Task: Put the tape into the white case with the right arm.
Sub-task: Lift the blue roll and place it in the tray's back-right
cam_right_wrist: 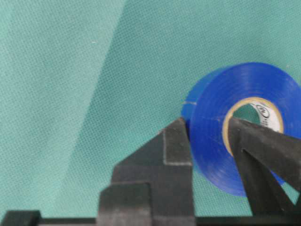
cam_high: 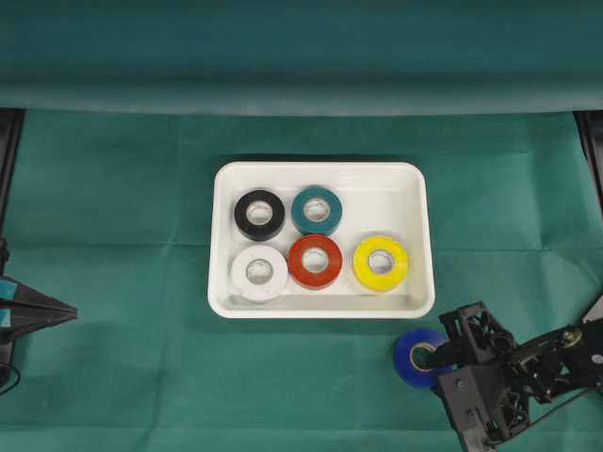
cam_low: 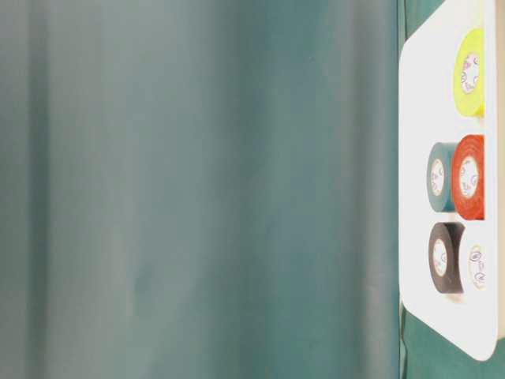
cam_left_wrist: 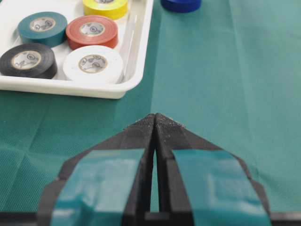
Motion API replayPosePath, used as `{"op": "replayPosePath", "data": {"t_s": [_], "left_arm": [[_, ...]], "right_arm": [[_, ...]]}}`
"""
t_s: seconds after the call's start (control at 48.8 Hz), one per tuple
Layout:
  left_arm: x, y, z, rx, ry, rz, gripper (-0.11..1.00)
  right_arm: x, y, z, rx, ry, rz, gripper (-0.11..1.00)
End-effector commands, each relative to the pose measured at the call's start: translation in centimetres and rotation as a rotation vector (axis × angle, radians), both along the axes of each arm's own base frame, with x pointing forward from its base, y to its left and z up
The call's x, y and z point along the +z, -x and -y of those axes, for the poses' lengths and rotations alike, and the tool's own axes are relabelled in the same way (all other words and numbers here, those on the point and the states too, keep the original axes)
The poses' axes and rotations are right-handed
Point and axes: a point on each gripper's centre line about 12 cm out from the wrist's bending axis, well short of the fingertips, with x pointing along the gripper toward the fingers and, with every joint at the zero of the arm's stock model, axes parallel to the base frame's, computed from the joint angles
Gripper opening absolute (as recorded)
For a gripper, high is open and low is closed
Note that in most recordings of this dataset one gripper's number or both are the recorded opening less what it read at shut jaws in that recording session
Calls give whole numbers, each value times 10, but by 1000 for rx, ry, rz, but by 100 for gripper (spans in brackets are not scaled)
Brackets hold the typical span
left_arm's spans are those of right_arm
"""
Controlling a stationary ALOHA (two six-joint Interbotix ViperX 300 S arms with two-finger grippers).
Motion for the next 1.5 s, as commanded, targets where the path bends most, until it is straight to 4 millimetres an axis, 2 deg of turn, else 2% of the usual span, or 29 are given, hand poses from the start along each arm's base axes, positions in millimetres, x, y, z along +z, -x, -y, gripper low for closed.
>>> {"op": "replayPosePath", "data": {"t_s": [0.0,0.451,0.902,1.127,1.476], "left_arm": [[6,-1,-1,3,-1,14,0],[6,-1,-1,3,-1,14,0],[5,-1,-1,3,-1,12,0],[6,-1,0,2,-1,14,0],[5,-1,0,2,-1,12,0]], "right_arm": [[11,-10,-4,1,-12,40,2],[61,-31,-10,-43,86,77,2],[67,-37,-6,-47,104,89,2],[72,-44,28,-119,144,109,2],[74,-51,106,-243,175,174,2]]}}
